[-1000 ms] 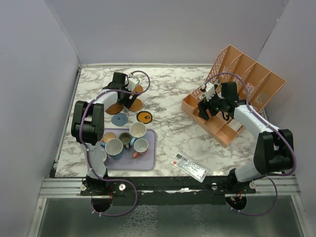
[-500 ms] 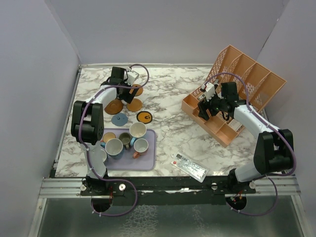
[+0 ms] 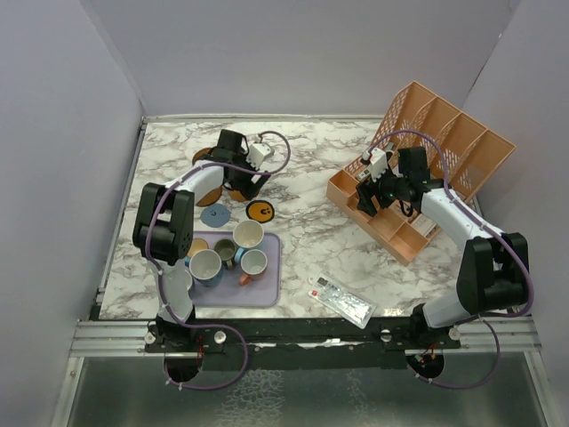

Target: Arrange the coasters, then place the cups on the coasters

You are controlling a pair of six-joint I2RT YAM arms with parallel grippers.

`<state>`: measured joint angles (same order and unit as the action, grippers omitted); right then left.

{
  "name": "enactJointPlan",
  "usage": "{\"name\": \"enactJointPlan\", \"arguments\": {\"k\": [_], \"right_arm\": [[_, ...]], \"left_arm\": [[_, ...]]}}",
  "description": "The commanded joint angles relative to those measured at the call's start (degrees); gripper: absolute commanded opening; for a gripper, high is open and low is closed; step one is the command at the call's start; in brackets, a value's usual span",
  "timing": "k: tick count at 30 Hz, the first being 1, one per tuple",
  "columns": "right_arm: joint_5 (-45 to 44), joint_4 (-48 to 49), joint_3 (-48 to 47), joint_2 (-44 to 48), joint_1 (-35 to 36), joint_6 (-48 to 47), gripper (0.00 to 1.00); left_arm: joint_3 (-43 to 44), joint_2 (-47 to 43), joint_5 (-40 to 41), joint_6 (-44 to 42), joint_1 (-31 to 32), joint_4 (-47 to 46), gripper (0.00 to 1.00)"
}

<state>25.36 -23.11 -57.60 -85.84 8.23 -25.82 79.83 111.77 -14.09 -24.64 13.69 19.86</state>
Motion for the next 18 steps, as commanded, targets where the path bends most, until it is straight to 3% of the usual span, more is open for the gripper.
{"name": "enactJointPlan", "arguments": {"k": [1, 9, 18], "right_arm": [[1.26, -0.3, -1.55, 0.05, -0.23, -0.89, 0.75], [1.32, -0.4, -1.55, -0.09, -0.23, -0.91, 0.75], [0.95, -0.53, -1.67, -0.19, -0.23, -1.3, 0.75]], "left_arm": [[-1.2, -1.83, -2.77, -6.58, 3.38, 0.61, 0.9], [1.64, 1.48, 0.15, -11.77, 5.66, 6.06, 0.9], [1.07, 0.85, -4.0, -21.43, 6.02, 11.6, 0.9]]}}
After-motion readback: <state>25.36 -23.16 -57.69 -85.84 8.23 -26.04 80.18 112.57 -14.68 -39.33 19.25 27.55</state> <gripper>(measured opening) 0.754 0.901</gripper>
